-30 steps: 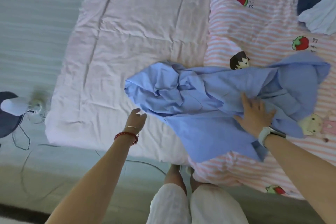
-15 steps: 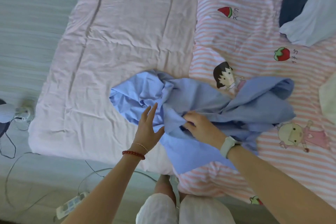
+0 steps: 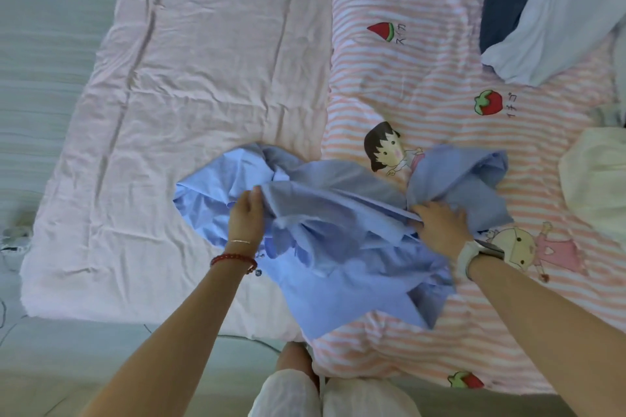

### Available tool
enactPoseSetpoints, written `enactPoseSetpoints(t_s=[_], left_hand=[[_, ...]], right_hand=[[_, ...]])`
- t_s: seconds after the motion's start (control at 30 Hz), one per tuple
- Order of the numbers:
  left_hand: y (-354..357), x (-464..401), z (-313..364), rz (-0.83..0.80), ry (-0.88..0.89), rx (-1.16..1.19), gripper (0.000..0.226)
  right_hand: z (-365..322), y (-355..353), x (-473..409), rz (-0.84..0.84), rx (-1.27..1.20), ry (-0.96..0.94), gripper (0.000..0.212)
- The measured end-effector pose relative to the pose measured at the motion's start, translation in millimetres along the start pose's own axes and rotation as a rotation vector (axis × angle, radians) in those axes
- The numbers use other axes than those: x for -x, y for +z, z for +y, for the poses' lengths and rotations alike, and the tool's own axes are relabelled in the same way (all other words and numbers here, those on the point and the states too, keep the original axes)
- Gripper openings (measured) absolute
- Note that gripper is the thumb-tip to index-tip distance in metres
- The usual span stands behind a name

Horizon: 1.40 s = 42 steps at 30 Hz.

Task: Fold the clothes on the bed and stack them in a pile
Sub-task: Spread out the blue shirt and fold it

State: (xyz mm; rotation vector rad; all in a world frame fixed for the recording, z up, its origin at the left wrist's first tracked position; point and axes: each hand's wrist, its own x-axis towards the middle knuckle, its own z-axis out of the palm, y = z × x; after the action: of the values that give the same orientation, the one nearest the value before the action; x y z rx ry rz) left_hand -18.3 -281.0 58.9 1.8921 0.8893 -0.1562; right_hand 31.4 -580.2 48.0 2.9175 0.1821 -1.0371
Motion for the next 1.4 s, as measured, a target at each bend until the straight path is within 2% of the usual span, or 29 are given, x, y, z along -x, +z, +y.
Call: enactPoseSetpoints(t_s=[0.07, 0.13, 0.2, 0.27, 0.37, 0.43, 0.5, 0.6, 0.63, 0.7, 0.8, 0.87, 0.93, 0.97, 1.03, 1.13, 1.23, 1.33, 1.4], left_hand=[[-17.0, -8.9, 0.2, 0.129, -0.044, 0.027, 0.025], [-27.4, -13.7, 1.3, 0.202, -0.082, 0.054, 0.025], [-31.2, -14.7, 4.5, 0.252, -0.11, 0.027, 0.041], [-27.9, -10.5, 9.7, 0.275, -0.008, -0.042, 0.046], [-10.8, 11.5, 13.9, 0.141, 0.384, -0.293, 0.053], [10.1, 25.8, 6.7, -0.019, 0.71, -0.522, 0.057], [34.4, 32.4, -2.0, -0.197, 0.925, -0.725, 0.058], [67.7, 29.3, -10.5, -0.419, 0.978, -1.065, 0.077], [77.9, 25.4, -11.8, -0.442, 0.969, -1.164, 0.082], [95.1, 16.2, -11.2, -0.426, 0.941, -1.255, 0.079], [106.0, 5.3, -3.1, -0.447, 0.895, -1.18, 0.046], [103.4, 0.6, 4.8, -0.51, 0.84, -1.0, 0.029], [90.9, 0.3, 20.1, -0.517, 0.654, -0.718, 0.023], [82.1, -0.8, 28.8, -0.481, 0.588, -0.605, 0.02], [63.0, -5.4, 47.3, -0.378, 0.568, -0.482, 0.016], [30.8, -10.6, 82.5, -0.245, 0.575, -0.355, 0.013], [-15.2, -16.2, 124.6, -0.09, 0.628, -0.285, 0.011], [-69.4, -21.4, 172.1, 0.051, 0.706, -0.225, 0.013], [-107.5, -21.0, 210.0, 0.154, 0.776, -0.176, 0.025]], right_hand=[[-18.0, -12.6, 1.5, -0.029, -0.215, -0.171, 0.021], [-48.9, -30.9, 4.3, 0.064, -0.519, -0.363, 0.018], [-77.4, -54.8, 7.5, 0.202, -0.816, -0.422, 0.024], [-89.4, -69.8, 10.0, 0.333, -1.05, -0.391, 0.037], [-72.7, -57.0, 13.6, 0.573, -0.973, -0.258, 0.047], [-54.5, -31.8, 21.2, 0.593, -0.93, -0.147, 0.046], [-38.3, -1.5, 30.8, 0.515, -0.937, -0.072, 0.047], [-17.4, 40.8, 43.2, 0.345, -0.848, -0.013, 0.061], [-12.1, 51.7, 45.3, 0.306, -0.846, 0.015, 0.061], [-4.5, 65.9, 46.7, 0.225, -0.918, 0.072, 0.047], [1.7, 73.6, 44.4, 0.106, -0.971, 0.096, 0.01], [3.5, 69.2, 43.1, 0.156, -0.979, 0.086, 0.022], [4.1, 53.6, 45.0, 0.279, -1.003, 0.066, 0.029], [3.1, 41.3, 45.7, 0.351, -1.001, 0.039, 0.033], [-5.0, 12.8, 43.6, 0.472, -0.955, -0.06, 0.033], [-30.2, -37.9, 34.7, 0.609, -0.883, -0.19, 0.01], [-58.8, -96.6, 27.6, 0.788, -0.844, -0.235, 0.02], [-90.7, -165.5, 29.5, 0.894, -0.828, -0.331, 0.022], [-112.3, -217.8, 36.9, 0.965, -0.796, -0.4, 0.018]])
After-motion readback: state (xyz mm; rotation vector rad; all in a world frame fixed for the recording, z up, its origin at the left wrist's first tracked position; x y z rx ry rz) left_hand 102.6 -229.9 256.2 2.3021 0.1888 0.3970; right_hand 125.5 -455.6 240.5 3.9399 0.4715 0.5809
